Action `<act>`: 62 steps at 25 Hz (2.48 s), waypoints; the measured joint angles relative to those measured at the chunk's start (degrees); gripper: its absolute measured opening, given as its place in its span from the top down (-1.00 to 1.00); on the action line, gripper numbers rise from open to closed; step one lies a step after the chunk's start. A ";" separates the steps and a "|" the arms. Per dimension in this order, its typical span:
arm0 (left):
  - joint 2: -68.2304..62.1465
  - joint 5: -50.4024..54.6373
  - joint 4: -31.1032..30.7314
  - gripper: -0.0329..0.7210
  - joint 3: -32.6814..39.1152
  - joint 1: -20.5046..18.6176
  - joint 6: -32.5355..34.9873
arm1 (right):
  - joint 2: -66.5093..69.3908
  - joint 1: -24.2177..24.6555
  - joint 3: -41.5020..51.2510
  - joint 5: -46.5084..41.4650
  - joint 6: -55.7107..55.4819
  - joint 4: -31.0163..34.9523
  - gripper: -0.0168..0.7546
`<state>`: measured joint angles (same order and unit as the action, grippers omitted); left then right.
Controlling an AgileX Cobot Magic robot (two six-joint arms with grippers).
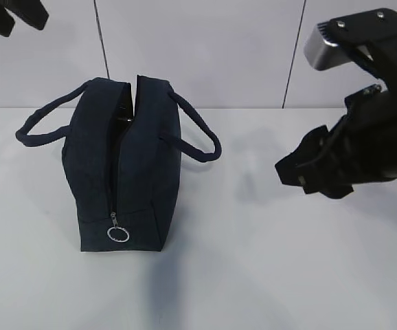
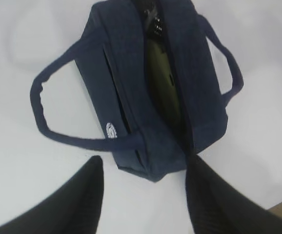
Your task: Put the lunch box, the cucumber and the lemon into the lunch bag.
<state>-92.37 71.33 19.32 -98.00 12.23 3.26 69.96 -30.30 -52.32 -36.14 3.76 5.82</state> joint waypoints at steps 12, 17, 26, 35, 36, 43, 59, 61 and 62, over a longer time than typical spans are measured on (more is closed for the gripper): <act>16.50 0.27 -1.62 -0.02 18.82 0.00 0.00 | -2.03 -6.57 10.94 15.37 53.49 46.35 -0.02; 22.49 0.33 -1.62 0.02 23.07 0.00 0.00 | 2.80 -8.14 11.18 16.93 64.34 58.93 -0.02; 27.97 0.46 -1.75 0.04 25.47 0.00 0.00 | 16.41 -8.14 11.18 11.66 96.28 90.90 -0.02; 29.06 0.54 -2.65 0.07 25.47 0.00 0.00 | 28.48 -8.14 6.44 7.24 109.60 97.61 -0.02; 29.06 0.54 -2.94 0.07 25.47 0.00 0.00 | 29.55 -8.14 5.51 7.08 110.03 97.59 -0.02; 29.06 0.54 -3.98 0.07 25.47 0.00 0.00 | 36.78 -8.14 0.80 6.71 110.63 97.73 -0.02; 29.06 0.54 -4.13 0.07 25.47 0.00 0.00 | 44.96 -8.14 -7.50 9.52 110.77 97.97 -0.02; 29.06 0.54 -4.23 0.07 25.47 0.00 0.00 | 45.81 -8.14 -8.20 9.59 110.77 97.97 -0.02; 29.06 0.54 -4.23 0.07 25.47 0.00 0.00 | 46.08 -8.14 -8.65 9.65 110.77 97.97 -0.02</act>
<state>-63.31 71.87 15.10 -72.54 12.23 3.26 116.04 -38.44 -60.97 -26.49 114.54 103.79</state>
